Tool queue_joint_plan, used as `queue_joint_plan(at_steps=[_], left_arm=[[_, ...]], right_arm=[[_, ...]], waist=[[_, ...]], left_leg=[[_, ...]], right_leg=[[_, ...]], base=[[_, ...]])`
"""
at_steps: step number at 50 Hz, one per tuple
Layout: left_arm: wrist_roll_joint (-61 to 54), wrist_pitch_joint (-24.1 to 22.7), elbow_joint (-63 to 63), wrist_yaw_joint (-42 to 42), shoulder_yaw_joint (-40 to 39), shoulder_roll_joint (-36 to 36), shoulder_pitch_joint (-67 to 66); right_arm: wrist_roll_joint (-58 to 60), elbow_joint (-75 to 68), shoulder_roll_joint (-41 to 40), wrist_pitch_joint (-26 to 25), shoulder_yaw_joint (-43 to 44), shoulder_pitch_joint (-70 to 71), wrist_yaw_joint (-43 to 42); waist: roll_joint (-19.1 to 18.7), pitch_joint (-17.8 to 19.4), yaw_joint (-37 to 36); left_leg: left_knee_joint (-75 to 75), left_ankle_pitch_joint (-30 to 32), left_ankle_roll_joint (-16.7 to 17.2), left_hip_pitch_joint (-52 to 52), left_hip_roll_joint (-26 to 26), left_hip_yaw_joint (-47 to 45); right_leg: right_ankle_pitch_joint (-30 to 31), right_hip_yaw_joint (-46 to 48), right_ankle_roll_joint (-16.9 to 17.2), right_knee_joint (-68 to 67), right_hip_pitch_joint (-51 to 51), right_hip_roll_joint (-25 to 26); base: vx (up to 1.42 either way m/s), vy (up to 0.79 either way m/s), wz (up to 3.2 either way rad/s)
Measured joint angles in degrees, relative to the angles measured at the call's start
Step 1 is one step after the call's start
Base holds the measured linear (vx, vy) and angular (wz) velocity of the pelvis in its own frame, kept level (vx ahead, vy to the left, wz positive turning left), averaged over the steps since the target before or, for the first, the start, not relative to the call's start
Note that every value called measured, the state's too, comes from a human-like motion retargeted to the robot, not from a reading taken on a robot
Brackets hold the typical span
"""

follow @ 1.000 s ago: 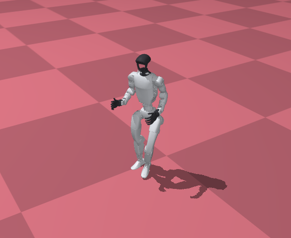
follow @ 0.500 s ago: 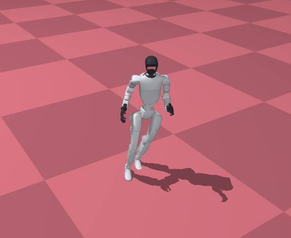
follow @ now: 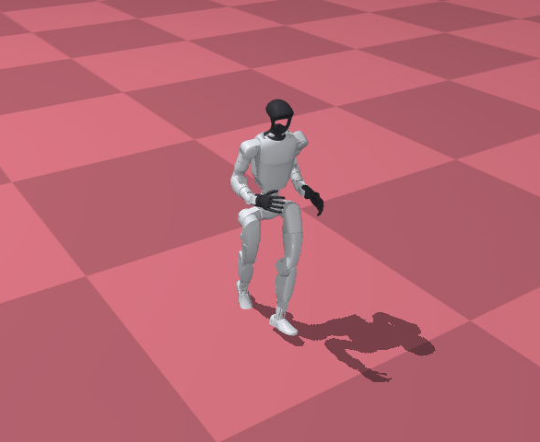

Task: Walk run

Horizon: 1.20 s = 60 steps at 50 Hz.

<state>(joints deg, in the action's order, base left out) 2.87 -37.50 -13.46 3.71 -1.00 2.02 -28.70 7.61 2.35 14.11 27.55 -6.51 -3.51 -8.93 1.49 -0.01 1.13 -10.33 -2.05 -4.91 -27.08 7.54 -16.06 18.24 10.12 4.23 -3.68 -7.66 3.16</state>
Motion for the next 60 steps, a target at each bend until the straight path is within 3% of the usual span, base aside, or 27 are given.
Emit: queue_joint_plan(at_steps=[2,3,4,7,9,10,12,15,18,22,23,25,27,28,30,32,35,40,43,45,47,48,50,52,54,57,60], left_arm=[[0.56,0.62,2.49,1.33,-0.64,-0.11,1.9],[0.99,1.01,3.86,2.04,-1.03,-0.14,3.17],[1.71,1.26,4.97,3.04,-1.06,-0.13,4.16],[3.65,0.53,4.74,7.26,-2.18,-0.55,11.79],[2.53,-0.66,2.88,7.1,-3.62,-0.21,19.18],[1.94,-0.98,2.31,7.02,-2.32,-0.21,22.17],[0.65,-1.03,3.45,8.5,0.6,0.17,26.38],[0.31,-0.64,7.15,10.09,2.09,1.27,29.16],[1.81,0.43,11.56,10.73,3.92,3.36,28.35],[2.64,1.92,14.22,9.16,3.08,5.36,23.66],[2.19,2.28,13.9,8.32,2.79,5.51,22.03],[0.87,2.8,11.87,6.27,2.72,5.54,18.8],[1.07,1.93,6.27,3.04,0.15,5.16,15.1],[2.22,1.1,1.98,1.52,-0.54,4.38,13.94],[3.41,0.46,-6.44,0.9,-1.72,1.67,12.54],[0.17,-0.44,-9.42,-1.01,-1.19,-1.62,8.72],[-5.44,-1.59,-8.87,-5.53,-0.86,-3.49,2.18],[-3.53,-1.17,-4.39,-5.75,-3.36,-1.34,-4.05],[-3.36,-0.25,-0.93,-4.56,-3.34,-1.19,-3.08],[-2.93,0.39,1.85,-3.38,-3.58,-1.27,-0.77],[-1.11,1.19,5.02,-1.13,-3.75,-1.14,2.36],[0.15,1.56,6.39,0.67,-3.76,-0.84,3.81],[2.9,1.4,7.17,6.17,-4.05,-0.84,10.15],[0.85,-0.15,5.84,6.97,-6.79,-0.71,20.34],[-3.99,-0.94,6.25,5.71,-6.14,-2.09,27.67],[-8.39,-1.25,10.76,9.04,-2.9,-2.66,34.35],[-7.12,0.0,16.21,11.9,-1.59,0.12,35.83]], right_arm=[[0.24,-0.95,0.1,-0.67,-0.77,-2.79,0.08],[0.04,-2.03,-0.27,-0.73,-1.27,-4.24,0.06],[-0.09,-3.54,-0.92,-0.41,-1.48,-6.44,0.79],[-1.08,-10.39,-2.44,1.43,0.04,-12.76,5.12],[-3.8,-15.16,-2.46,2.09,0.6,-16.41,6.97],[-5.7,-16.99,-1.64,2.64,0.32,-18.73,7.78],[-9.09,-17.62,1.21,3.47,0.9,-24.52,11.65],[-10.25,-17.03,4.14,3.5,5.26,-32.03,15.23],[-11.73,-15.78,4.44,4.09,9.4,-35.31,14.38],[-12.83,-12.99,2.33,4.01,9.87,-33.1,11.38],[-12.06,-12.03,1.55,3.91,9.46,-31.58,10.32],[-8.61,-10.12,-0.64,3.84,8.4,-27.92,6.97],[-4.25,-9.36,-3.82,4.6,4.3,-23.9,1.28],[-3.07,-10.3,-5.81,5.28,2.7,-20.44,-2.55],[-5.19,-13.15,-7.83,8.58,2.33,-10.59,-5.32],[-7.92,-12.58,-9.9,10.51,-2.38,-3.46,-4.71],[-10.95,-8.48,-10.33,11.7,-5.16,3.2,-1.83],[-7.93,-0.99,-7.06,8.55,-3.3,5.6,1.15],[-4.33,0.64,-4.95,4.85,-0.88,2.03,0.81],[-3.51,-0.38,-4.31,3.57,-0.34,-0.92,0.1],[-4.28,-3.39,-4.34,2.95,-0.81,-4.62,0.57],[-4.62,-5.56,-4.81,3.09,-1.42,-7.17,1.91],[-4.75,-12.0,-5.57,3.8,-1.83,-11.75,4.97],[-5.18,-18.18,-5.78,3.18,-0.32,-15.99,7.1],[-6.94,-21.81,-3.86,3.07,1.72,-22.07,10.13],[-10.54,-22.45,0.23,4.02,5.33,-30.97,15.13],[-13.42,-21.06,2.74,4.25,9.64,-36.32,18.2]], waist=[[0.58,-0.2,0.12],[1.18,-0.61,0.48],[2.4,-0.59,2.73],[5.11,0.73,11.51],[0.24,0.93,10.92],[-1.61,0.77,9.16],[-2.64,0.64,9.44],[-5.54,0.46,12.75],[-7.59,0.17,18.32],[-8.67,-0.08,21.32],[-8.75,-0.32,21.27],[-8.02,-1.33,21.63],[-8.35,-1.39,19.64],[-10.23,0.45,19.9],[-8.94,0.26,21.9],[-5.6,-1.21,19.97],[-3.83,-1.04,15.11],[1.68,-1.79,5.48],[2.7,-0.7,1.48],[3.07,0.2,0.05],[4.06,1.02,1.59],[6.29,1.08,5.23],[8.99,1.91,11.27],[4.14,2.29,10.62],[1.33,1.7,8.58],[-1.03,1.3,9.85],[-5.01,0.37,15.79]], left_leg=[[2.73,2.1,-2.42,1.13,0.35,0.27],[1.72,1.75,-8.17,1.48,0.87,0.8],[-2.03,-1.1,-10.09,2.82,2.42,2.78],[-14.87,-8.83,-10.04,3.93,10.43,14.6],[-14.76,-11.92,-9.42,8.02,1.49,11.74],[-13.58,-12.85,-8.79,10.16,-0.86,12.19],[-9.88,-12.18,-7.5,14.7,-1.69,13.19],[-3.05,-6.11,-5.0,21.19,-2.41,14.92],[1.01,3.38,-0.39,26.83,-2.8,17.77],[2.42,16.74,5.69,33.78,-3.77,17.74],[1.28,20.08,7.43,35.07,-3.65,17.4],[-4.52,27.92,12.23,35.99,-2.81,16.56],[-22.06,32.05,15.67,31.84,-5.07,11.26],[-34.54,32.05,15.85,28.51,-10.31,10.86],[-43.46,32.05,15.24,21.97,-7.24,15.68],[-45.35,26.44,11.24,16.32,-3.5,12.2],[-45.92,15.23,3.01,6.68,-5.85,7.42],[-19.15,6.43,-3.15,-1.77,-4.41,-0.75],[-2.1,2.23,-0.89,-0.62,-1.07,2.3],[1.64,4.33,-1.45,0.34,-1.28,2.5],[-0.78,5.16,-9.37,2.79,1.03,3.25],[-6.17,-0.5,-9.91,4.41,4.35,5.4],[-15.28,-5.98,-9.8,3.97,10.25,12.9],[-15.45,-9.37,-8.48,7.54,1.3,11.41],[-12.51,-10.85,-7.42,12.45,-1.88,12.63],[-6.03,-6.92,-5.67,19.47,-2.28,13.77],[-0.03,3.35,-1.51,25.72,-3.5,15.79]], right_leg=[[6.27,-0.93,2.26,-3.07,-2.24,1.73],[10.08,-1.25,4.09,-5.92,-2.34,2.14],[11.51,-1.05,6.04,-14.6,-0.69,2.29],[11.76,0.54,10.57,-42.84,7.68,1.05],[10.01,-0.76,9.24,-42.78,12.24,5.34],[7.38,-1.34,7.28,-42.77,14.3,5.91],[-1.46,0.3,2.83,-42.76,19.39,2.2],[-11.14,4.29,-0.45,-35.64,26.14,-3.72],[-15.63,4.95,-0.83,-20.03,30.53,-5.89],[-22.74,-2.85,1.34,-3.61,32.31,-3.66],[-21.44,-2.53,-0.15,-2.86,32.44,-3.78],[-16.27,0.85,-7.56,-5.2,32.24,-4.5],[-25.08,-3.35,-13.88,-12.4,30.14,1.41],[-28.21,-6.13,-13.61,-15.96,29.34,5.5],[-30.83,-0.93,-12.4,-16.97,25.49,-0.05],[-31.73,-4.81,-13.14,-14.34,21.01,-1.22],[-29.46,-6.36,-13.7,-9.65,14.55,-0.58],[-11.63,-6.21,-9.24,-1.14,4.81,0.39],[-0.37,-2.91,-5.53,-0.73,-0.71,1.11],[6.78,-3.19,-2.1,-3.91,-2.94,1.99],[11.76,-2.76,3.42,-16.28,-1.43,2.1],[11.76,-1.87,6.06,-27.74,1.54,1.68],[11.76,0.17,10.09,-45.41,6.64,-0.5],[10.75,0.41,7.79,-44.69,11.26,3.1],[3.58,0.39,3.37,-44.48,16.08,3.29],[-8.14,2.48,-0.23,-40.53,23.36,-1.72],[-14.36,6.62,-1.65,-27.79,28.93,-6.05]], base=[[1.47,-0.51,0.26],[1.53,-0.64,0.88],[1.43,-0.69,1.72],[1.54,-0.45,2.1],[1.02,-0.32,0.08],[1.23,-0.47,-0.39],[1.43,-0.58,0.06],[1.03,-0.33,0.75],[1.28,-0.51,1.11],[1.35,-0.66,0.01],[1.25,-0.48,-0.45],[1.26,-0.45,-0.54],[1.45,-0.68,-1.08],[1.26,-0.54,-0.06],[1.17,-0.42,0.41],[1.5,-0.42,-0.87],[1.17,-0.23,-0.69],[1.21,-0.38,-0.57],[1.42,-0.32,-0.2],[1.26,-0.35,-0.07],[1.51,-0.49,0.97],[1.78,-0.58,2.08],[1.5,-0.46,1.81],[1.13,-0.48,0.05],[1.18,-0.5,-0.38],[1.42,-0.53,0.39],[1.12,-0.3,0.97]])
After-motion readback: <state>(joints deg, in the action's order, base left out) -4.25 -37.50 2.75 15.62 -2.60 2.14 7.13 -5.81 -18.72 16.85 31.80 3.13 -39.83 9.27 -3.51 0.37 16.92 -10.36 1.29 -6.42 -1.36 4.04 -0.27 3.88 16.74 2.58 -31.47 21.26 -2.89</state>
